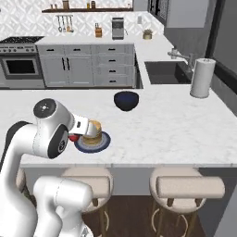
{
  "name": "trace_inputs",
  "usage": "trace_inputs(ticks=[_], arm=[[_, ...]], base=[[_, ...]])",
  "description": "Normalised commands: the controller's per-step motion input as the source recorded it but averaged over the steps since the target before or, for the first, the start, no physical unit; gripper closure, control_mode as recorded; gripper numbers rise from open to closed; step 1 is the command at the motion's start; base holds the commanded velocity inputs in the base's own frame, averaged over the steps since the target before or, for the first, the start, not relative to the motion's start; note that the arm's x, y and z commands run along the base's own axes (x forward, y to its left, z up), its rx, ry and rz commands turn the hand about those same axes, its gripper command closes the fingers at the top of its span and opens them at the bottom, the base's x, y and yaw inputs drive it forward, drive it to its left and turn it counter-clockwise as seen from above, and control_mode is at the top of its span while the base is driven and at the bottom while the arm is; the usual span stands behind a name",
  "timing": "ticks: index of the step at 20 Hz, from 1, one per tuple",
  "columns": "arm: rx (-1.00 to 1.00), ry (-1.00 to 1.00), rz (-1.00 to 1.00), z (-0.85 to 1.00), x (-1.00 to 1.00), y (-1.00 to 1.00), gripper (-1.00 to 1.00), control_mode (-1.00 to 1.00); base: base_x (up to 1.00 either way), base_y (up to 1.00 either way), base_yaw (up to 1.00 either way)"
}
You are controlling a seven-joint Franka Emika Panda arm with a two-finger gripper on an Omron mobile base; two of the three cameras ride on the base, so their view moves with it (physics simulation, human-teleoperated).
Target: Take the strawberry from the fridge and place it on top of the pancake, located on the dining counter.
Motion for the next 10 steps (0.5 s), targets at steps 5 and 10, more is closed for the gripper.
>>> trace_inputs(ticks=[5,10], arm=[[0.00,0.00,0.00,0.00,0.00,0.00,1.00,1.00],[0.00,0.07,0.06,-0.01,0.20,-0.03,1.00,-1.00]], base=[[0.99,-0.05,0.59],[0.80,-0.03,0.42]])
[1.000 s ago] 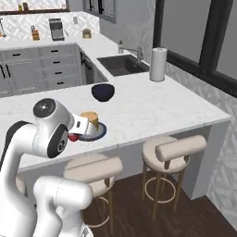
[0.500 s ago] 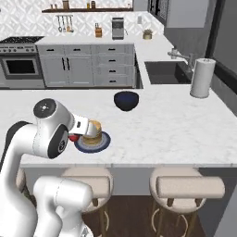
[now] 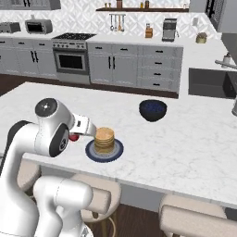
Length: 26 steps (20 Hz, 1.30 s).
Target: Take the strawberry from the fridge and place it on top of the pancake, located on the dining counter.
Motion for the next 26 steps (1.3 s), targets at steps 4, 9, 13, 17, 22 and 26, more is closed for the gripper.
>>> trace_inputs(ticks=[4,9,13,17,22,26], arm=[[0.00,0.55,0.09,-0.27,1.00,-0.03,1.00,-1.00],[-0.03,0.42,0.00,-0.16,1.00,-0.12,1.00,-1.00],[0.03,0.00,0.00,-0.14,0.99,-0.44,1.00,-1.00],[0.00,0.14,0.00,-0.48,0.99,-0.15,1.00,-1.00],[0.00,0.12,0.00,-0.48,0.36,0.00,1.00,-1.00],[0.00,0.03,0.00,-0.27,0.00,0.00,1.00,-1.00]], base=[[0.00,0.00,0.00],[0.00,0.00,0.00],[0.00,0.00,0.00],[0.00,0.00,0.00],[0.00,0.00,0.00],[0.00,0.00,0.00]])
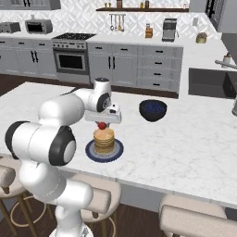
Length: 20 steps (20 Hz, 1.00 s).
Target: Take the strawberry from the fridge and place it on top of the pancake, located on the dining counter.
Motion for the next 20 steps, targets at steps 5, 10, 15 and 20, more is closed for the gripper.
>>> trace_inputs(ticks=[5,10,15,20], arm=[[0.00,0.00,0.00,-0.16,0.00,0.00,1.00,-1.00],[0.00,0.00,0.00,-0.08,0.00,0.00,1.00,-1.00],[0.00,0.00,0.00,-0.23,0.00,0.00,1.00,-1.00],[0.00,0.01,0.00,-0.30,0.01,0.00,1.00,-1.00]], base=[[0.00,0.00,0.00],[0.00,0.00,0.00],[0.00,0.00,0.00],[0.00,0.00,0.00]])
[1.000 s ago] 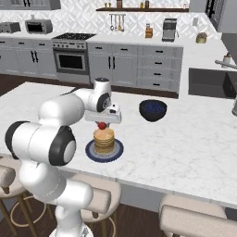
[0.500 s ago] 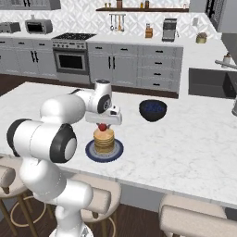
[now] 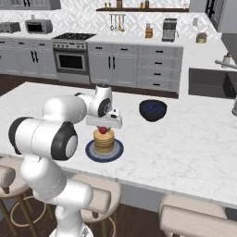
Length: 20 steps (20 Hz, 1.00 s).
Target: Take the strawberry from the fridge and place it on top of the pancake, located on the dining counter.
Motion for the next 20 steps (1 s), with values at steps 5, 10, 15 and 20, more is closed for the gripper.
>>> trace_inputs(ticks=[5,10,15,20], arm=[[0.00,0.02,0.00,-0.26,0.02,0.00,1.00,-1.00],[0.00,0.00,0.00,-0.21,-0.31,-0.02,-1.00,-1.00],[0.00,-0.01,0.00,0.00,-0.07,0.00,-1.00,-1.00],[0.00,-0.09,0.00,0.29,-0.18,0.01,-1.00,-1.00]], base=[[0.00,0.00,0.00],[0.00,0.00,0.00],[0.00,0.00,0.00],[0.00,0.00,0.00]])
